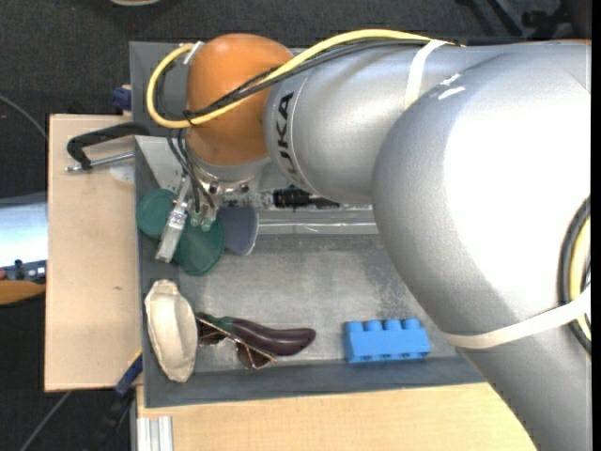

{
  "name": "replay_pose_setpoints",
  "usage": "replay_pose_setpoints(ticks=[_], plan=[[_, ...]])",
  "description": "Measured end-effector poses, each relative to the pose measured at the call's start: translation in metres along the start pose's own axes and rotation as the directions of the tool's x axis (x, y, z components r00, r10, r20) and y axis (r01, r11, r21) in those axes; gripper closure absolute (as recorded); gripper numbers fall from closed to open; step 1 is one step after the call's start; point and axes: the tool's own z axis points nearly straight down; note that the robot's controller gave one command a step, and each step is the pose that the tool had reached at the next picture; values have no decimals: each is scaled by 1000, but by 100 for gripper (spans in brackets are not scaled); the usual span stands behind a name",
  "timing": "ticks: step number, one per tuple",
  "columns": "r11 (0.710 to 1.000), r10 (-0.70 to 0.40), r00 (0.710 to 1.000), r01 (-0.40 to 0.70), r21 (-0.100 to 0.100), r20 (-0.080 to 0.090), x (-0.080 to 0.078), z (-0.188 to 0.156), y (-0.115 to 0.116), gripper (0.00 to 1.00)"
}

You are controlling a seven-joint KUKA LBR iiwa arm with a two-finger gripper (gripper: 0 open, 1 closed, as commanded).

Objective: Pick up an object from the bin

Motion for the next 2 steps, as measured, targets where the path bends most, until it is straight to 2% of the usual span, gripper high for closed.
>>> replay_pose_setpoints(ticks=[1,2], plan=[[1000,0,1000,0,1,8,9,-4,-7,100],[1000,1,1000,-1,1,8,9,-4,-7,100]])
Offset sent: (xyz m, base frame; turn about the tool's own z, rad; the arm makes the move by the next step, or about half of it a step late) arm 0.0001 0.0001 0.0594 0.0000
